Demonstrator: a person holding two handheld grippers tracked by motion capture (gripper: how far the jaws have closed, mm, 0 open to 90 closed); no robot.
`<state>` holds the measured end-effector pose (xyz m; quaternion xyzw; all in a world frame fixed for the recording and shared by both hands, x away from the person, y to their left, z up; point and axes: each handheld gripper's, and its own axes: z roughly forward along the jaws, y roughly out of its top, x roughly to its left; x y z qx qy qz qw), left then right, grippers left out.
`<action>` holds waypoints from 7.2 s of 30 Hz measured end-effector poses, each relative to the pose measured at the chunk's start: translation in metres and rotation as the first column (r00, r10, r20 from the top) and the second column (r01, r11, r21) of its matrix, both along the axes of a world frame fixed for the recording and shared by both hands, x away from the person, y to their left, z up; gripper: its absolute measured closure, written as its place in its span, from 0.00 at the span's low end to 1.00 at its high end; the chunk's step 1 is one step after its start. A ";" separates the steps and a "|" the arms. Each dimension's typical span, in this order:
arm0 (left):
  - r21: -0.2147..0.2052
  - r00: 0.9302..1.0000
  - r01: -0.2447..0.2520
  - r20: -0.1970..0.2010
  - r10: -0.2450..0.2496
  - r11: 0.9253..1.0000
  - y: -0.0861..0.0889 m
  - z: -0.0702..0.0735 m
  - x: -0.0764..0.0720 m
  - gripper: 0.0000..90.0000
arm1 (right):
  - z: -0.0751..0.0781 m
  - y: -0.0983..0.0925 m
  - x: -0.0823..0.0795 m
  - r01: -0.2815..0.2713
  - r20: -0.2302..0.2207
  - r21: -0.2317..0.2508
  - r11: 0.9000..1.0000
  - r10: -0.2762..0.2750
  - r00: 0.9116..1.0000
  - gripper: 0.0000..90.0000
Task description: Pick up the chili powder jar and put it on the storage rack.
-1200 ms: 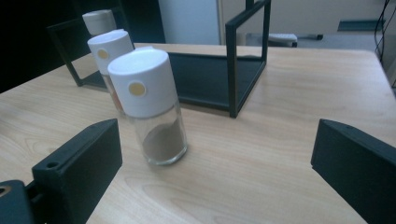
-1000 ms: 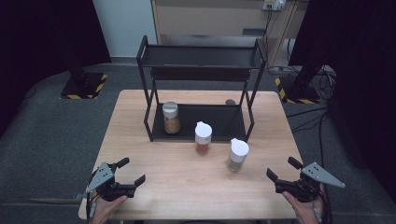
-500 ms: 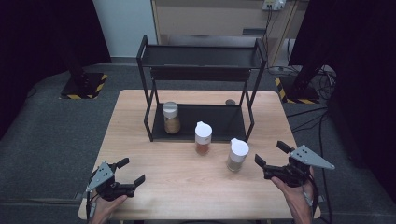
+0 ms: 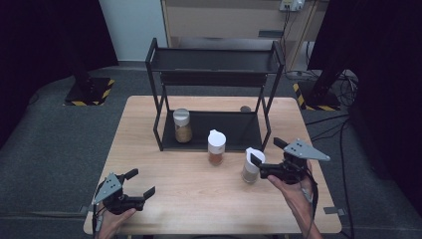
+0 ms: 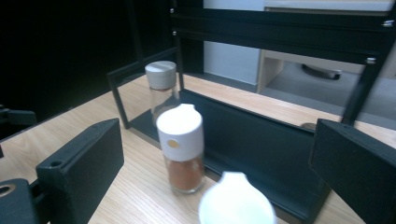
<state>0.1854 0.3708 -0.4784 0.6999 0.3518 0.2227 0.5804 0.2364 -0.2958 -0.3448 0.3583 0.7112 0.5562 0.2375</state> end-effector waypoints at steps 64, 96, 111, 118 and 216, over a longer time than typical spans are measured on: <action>-0.003 1.000 0.011 0.006 -0.011 1.000 0.001 0.000 0.001 0.04 | -0.056 0.158 0.106 0.056 -0.186 -0.200 0.978 -0.094 0.978 0.34; -0.009 1.000 0.012 0.001 -0.012 1.000 0.002 -0.001 0.001 0.04 | -0.026 0.173 0.116 0.027 -0.136 -0.215 0.976 -0.058 0.989 0.35; -0.014 1.000 0.013 0.000 -0.013 1.000 0.003 -0.002 0.001 0.04 | -0.015 0.187 0.142 0.072 -0.123 -0.211 0.975 -0.100 0.987 0.35; -0.016 1.000 0.014 -0.001 -0.014 1.000 0.003 -0.002 0.002 0.04 | -0.015 0.194 0.155 0.098 -0.119 -0.227 0.969 -0.128 0.985 0.35; -0.005 1.000 0.018 -0.002 -0.018 1.000 0.001 -0.001 0.002 0.03 | 0.059 0.074 0.074 -0.101 0.027 -0.078 0.992 0.104 0.994 0.05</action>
